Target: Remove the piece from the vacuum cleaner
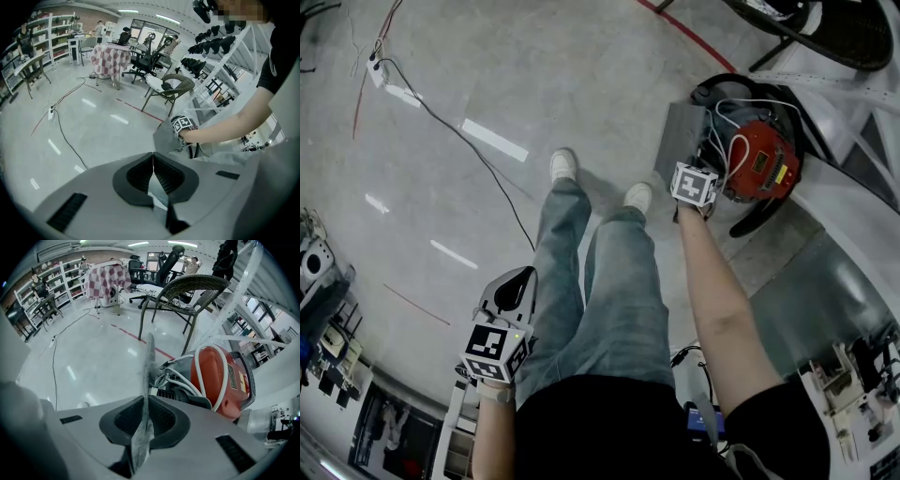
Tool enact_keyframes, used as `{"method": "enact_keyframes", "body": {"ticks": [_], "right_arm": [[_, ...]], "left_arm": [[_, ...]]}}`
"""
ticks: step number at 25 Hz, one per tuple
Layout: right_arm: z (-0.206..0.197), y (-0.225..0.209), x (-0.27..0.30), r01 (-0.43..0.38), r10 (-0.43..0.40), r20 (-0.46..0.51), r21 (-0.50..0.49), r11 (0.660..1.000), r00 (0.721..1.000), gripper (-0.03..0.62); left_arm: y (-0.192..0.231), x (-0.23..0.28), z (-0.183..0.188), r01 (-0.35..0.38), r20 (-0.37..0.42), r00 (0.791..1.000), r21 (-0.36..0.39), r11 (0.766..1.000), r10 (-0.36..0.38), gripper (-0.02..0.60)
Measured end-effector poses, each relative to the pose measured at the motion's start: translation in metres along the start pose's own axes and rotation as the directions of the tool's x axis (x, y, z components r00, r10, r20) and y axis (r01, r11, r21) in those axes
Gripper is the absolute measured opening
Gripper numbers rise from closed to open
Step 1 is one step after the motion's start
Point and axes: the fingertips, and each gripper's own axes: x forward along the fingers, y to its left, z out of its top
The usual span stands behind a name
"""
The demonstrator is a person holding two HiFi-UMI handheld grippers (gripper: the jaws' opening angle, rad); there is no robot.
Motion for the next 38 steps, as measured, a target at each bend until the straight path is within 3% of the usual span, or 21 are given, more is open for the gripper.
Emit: {"method": "enact_keyframes", "body": {"ticks": [3,8,22,31,34,38], "right_arm": [[0.015,0.008,0.000,-0.034,0.034,0.051,-0.004,0.999,0.998,0.057],[-0.004,0.001,0.001,0.009,-0.008,-0.015,0.040,0.999,1.000,0.057],[0.009,0.008,0.005,-0.069,0.065,0.031,0.152,0.986,0.997,0.060],[0.008,0.012,0.008,-0.103,0.098,0.035,0.172,0.980,0.995,0.060],[0.010,0.041,0.010,-0.196,0.193,0.033,0.126,0.972,0.981,0.046],[0.022,0.117,0.002,-0.306,0.305,0.038,0.045,0.951,0.952,0.046]], "left_arm": [[0.001,-0.001,0.000,0.004,0.004,1.000,0.002,1.000,-0.004,0.018],[0.005,-0.002,-0.003,0.001,0.008,1.000,-0.011,1.000,-0.001,0.018],[0.010,0.002,-0.008,0.019,0.009,1.000,-0.026,0.999,-0.019,0.018],[0.014,0.006,-0.007,0.012,0.006,1.000,-0.059,0.998,-0.012,0.018],[0.014,0.006,-0.009,0.011,0.000,1.000,-0.060,0.998,-0.011,0.018],[0.015,0.006,-0.007,0.003,0.003,1.000,-0.063,0.998,-0.003,0.018]]}}
